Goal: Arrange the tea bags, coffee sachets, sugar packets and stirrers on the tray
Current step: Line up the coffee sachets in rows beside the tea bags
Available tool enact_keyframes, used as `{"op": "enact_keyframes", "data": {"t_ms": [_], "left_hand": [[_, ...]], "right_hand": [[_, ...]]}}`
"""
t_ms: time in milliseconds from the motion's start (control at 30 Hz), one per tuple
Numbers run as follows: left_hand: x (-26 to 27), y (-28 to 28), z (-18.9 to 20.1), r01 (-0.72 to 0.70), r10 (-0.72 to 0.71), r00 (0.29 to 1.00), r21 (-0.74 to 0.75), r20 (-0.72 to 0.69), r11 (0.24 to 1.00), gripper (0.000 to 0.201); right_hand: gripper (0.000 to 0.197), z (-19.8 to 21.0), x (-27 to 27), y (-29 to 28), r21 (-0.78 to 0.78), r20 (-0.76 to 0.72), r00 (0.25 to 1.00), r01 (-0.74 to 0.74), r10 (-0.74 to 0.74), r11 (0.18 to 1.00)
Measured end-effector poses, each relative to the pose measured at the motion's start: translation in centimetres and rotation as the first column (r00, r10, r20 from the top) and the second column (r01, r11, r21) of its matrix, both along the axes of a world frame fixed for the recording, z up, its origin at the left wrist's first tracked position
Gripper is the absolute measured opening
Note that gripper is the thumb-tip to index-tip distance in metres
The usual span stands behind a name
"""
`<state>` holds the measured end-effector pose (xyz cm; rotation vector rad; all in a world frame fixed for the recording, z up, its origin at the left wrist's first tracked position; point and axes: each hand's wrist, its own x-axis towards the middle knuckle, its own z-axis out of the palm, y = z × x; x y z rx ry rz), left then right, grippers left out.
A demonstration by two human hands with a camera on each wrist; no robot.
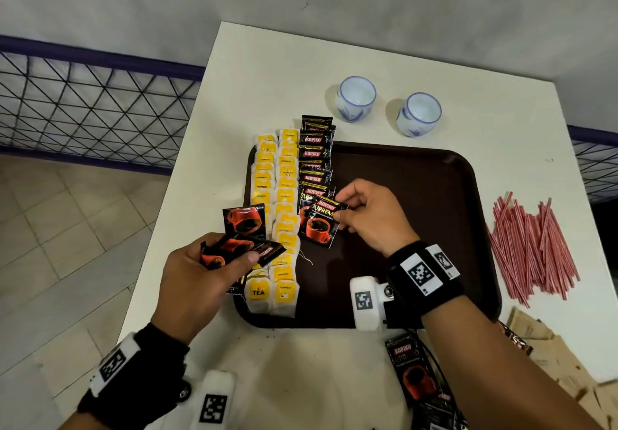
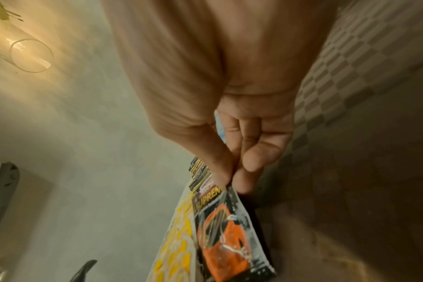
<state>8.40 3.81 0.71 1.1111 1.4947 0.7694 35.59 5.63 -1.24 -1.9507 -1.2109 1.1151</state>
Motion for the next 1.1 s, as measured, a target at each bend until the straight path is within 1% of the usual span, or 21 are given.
{"op": "enact_keyframes", "data": {"t_ms": [100, 300, 467, 667, 833, 933, 1100], "left_hand": [[-0.1, 0.1, -0.1, -0.004, 0.004, 1.000, -0.009, 0.001, 1.000, 0.021], [0.0, 0.0, -0.2, -0.010, 0.010, 1.000, -0.024, 0.004, 1.000, 0.021], [0.2, -0.2, -0.2, 0.000, 0.000, 1.000, -0.019, -0.005, 1.000, 0.020], [0.4, -0.4, 0.1, 0.007, -0.007, 1.000, -0.018, 0.002, 1.000, 0.020], [0.6, -0.4, 0.2, 0.006, -0.006, 1.000, -0.016, 0.006, 1.000, 0.020], [0.7, -0.4, 0.2, 0.002, -0.002, 1.000, -0.016, 0.007, 1.000, 0.021], [1.1, 0.1, 0.8, 0.010, -0.009, 0.999, -0.014, 0.039, 1.000, 0.019]], "right_hand": [[0.033, -0.1, -0.3, 0.4, 0.036, 0.012, 1.000, 0.010, -0.011, 0.999], [0.033, -0.5, -1.0, 0.8, 0.058, 0.069, 0.997, 0.018, -0.022, 0.998], [0.029, -0.5, -1.4, 1.2, 0.059, 0.105, 0.993, 0.046, -0.052, 0.997], [0.025, -0.4, -2.0, 1.3, 0.043, 0.085, 0.993, 0.081, -0.084, 0.996], [0.027, -0.3, -2.3, 1.3, 0.054, 0.063, 0.992, 0.103, -0.106, 0.993], [0.025, -0.1, -2.3, 1.3, 0.049, 0.067, 0.991, 0.112, -0.115, 0.992], [0.020, 0.9, -2.0, 0.8, 0.110, 0.085, 0.985, 0.141, -0.151, 0.984]]}}
